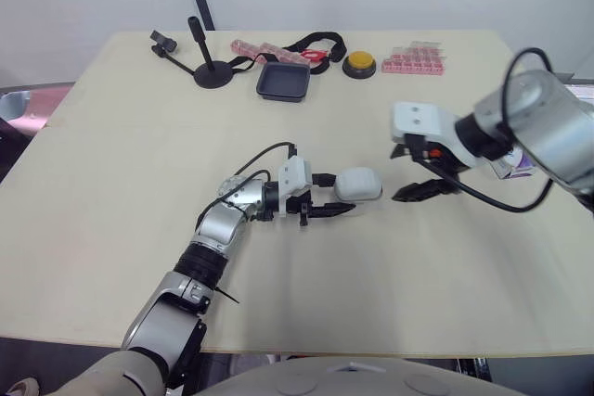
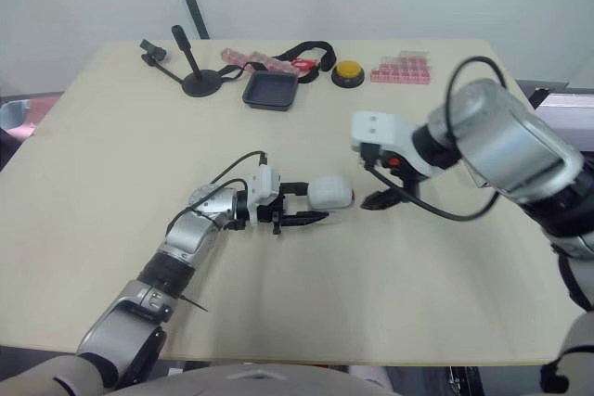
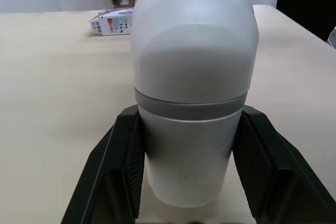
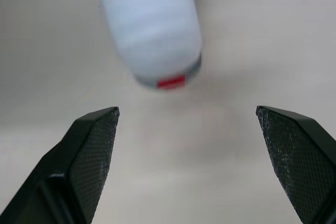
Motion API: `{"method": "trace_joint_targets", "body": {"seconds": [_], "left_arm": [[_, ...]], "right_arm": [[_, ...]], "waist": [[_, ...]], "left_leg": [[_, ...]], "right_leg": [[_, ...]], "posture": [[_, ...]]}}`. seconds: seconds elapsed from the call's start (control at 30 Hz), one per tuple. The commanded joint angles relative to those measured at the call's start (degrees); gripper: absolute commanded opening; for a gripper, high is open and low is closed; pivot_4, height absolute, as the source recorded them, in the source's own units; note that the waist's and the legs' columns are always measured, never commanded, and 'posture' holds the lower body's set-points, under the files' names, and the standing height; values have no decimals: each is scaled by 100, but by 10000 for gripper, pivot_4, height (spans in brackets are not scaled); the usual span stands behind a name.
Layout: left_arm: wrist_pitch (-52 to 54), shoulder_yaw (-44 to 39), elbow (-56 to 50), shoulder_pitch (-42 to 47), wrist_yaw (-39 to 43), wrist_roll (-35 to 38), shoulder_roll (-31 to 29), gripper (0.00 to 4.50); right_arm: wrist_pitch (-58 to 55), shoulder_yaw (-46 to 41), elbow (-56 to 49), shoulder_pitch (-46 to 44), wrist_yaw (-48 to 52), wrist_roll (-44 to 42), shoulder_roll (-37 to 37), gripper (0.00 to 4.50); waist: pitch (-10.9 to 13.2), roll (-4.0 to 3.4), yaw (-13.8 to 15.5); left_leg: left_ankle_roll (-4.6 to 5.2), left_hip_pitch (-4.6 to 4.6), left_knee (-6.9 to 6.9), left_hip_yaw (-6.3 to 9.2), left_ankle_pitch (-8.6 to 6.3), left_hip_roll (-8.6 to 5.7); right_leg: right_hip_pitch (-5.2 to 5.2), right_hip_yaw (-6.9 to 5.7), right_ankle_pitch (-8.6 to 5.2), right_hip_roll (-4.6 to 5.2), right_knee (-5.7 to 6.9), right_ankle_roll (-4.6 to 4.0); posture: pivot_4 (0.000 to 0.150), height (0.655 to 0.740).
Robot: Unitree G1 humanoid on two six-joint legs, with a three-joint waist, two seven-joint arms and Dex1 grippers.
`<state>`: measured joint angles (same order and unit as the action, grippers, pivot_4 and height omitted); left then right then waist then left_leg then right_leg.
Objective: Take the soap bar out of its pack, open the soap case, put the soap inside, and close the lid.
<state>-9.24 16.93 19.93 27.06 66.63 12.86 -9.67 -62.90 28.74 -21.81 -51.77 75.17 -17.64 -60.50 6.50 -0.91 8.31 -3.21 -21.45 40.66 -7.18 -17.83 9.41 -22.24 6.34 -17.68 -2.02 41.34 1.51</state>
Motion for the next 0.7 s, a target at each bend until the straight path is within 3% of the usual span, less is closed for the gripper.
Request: {"method": "trace_joint_targets", "body": {"seconds": [0.03,0.2,0.4,0.57,0.7], "left_arm": [[46,1,-76,-47,24,-50,-118,18667],[75,-39,-98,-53,20,-14,-174,18667],[68,-66,-53,-24,81,25,-206,18667],[36,-110,41,82,74,30,-189,18667],[23,-108,58,105,84,32,-195,18667]], "right_arm": [[163,-1104,-273,897,-293,-308,-295,44687],[1318,-2703,-52,2791,-1037,-444,250,44687],[4318,-3669,535,4581,-988,-458,1341,44687],[5987,-3884,1252,5411,-1145,-367,2289,44687],[6460,-4021,1782,5659,-1367,-416,2623,44687]], "waist": [[0,1,14],[-2,3,31],[-5,5,59],[-5,5,34],[-7,2,-20]], "left_leg": [[-1,-16,-3,-1,-1,3],[-2,-6,-10,-1,-2,6],[-3,-7,-19,0,-3,2],[-2,-6,-23,9,-3,2],[-2,-6,-26,12,-2,-6]], "right_leg": [[10,5,0,-5,-15,0],[32,5,0,-2,-43,0],[48,2,0,-3,-73,0],[51,-12,0,-1,-81,0],[58,-18,0,9,-94,1]], "posture": [[1500,7400],[1500,7400],[1500,7400],[1500,7400],[1500,7400]]}}
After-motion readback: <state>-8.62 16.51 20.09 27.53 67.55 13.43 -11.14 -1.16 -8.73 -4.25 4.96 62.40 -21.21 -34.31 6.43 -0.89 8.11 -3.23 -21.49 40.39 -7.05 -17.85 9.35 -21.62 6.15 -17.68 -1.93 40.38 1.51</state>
